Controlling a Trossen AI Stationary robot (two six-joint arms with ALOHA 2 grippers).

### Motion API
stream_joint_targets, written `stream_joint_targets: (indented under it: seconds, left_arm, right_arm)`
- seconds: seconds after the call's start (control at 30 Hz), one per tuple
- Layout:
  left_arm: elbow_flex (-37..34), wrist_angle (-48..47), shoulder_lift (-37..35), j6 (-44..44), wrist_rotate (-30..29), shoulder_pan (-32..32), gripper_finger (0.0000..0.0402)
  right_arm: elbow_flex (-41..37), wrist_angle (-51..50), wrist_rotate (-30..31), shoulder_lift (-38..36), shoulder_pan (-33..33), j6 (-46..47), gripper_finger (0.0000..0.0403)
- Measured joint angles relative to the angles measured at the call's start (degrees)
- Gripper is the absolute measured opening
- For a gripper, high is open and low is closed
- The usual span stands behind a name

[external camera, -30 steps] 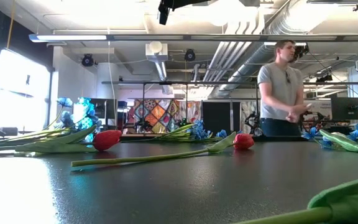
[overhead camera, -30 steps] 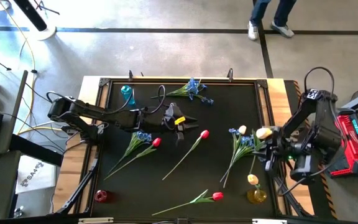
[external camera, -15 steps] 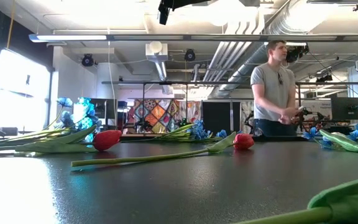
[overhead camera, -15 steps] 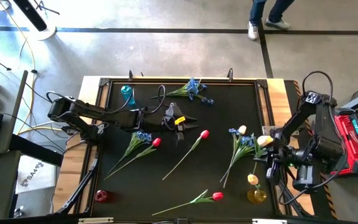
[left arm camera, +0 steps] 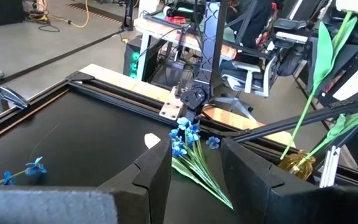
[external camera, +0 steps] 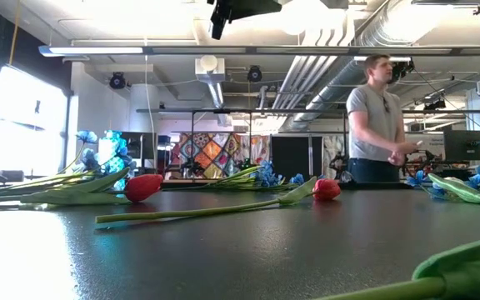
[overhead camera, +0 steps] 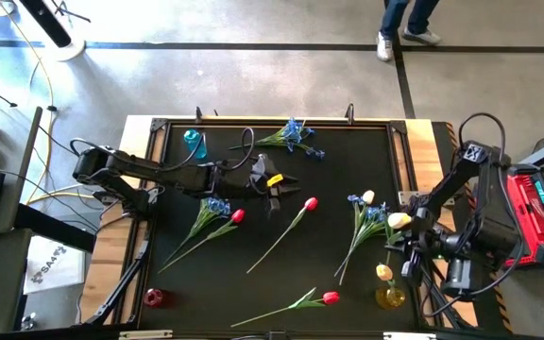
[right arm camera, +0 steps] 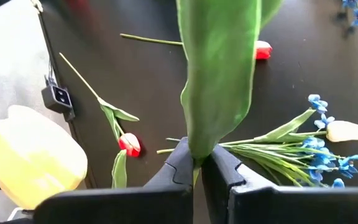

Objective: Sort flowers into vase by color
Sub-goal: Put the top light yellow tulip into the yellow vase

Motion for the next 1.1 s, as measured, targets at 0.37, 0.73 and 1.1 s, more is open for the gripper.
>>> stream_joint_targets:
  seconds: [0.37,0.73,1.1]
  left_arm:
    - [0.0,0.01,0.0,-0.04,1.15,0.9,0.0128]
    - [0.0,0.01,0.0,0.27,2.75,2.18,0.0128]
    - [0.0,0.01,0.0,0.33,3.12,3.02,0.0128]
  right_arm:
    - [0.0,0.0,-0.15,0.43,0.0,0.41,0.0]
    - [0.0,0.0,-1.1,0.48,0.0,0.74,0.0]
    - [-5.53,0.01,-2.75,0.54,1.92,12.23,0.0]
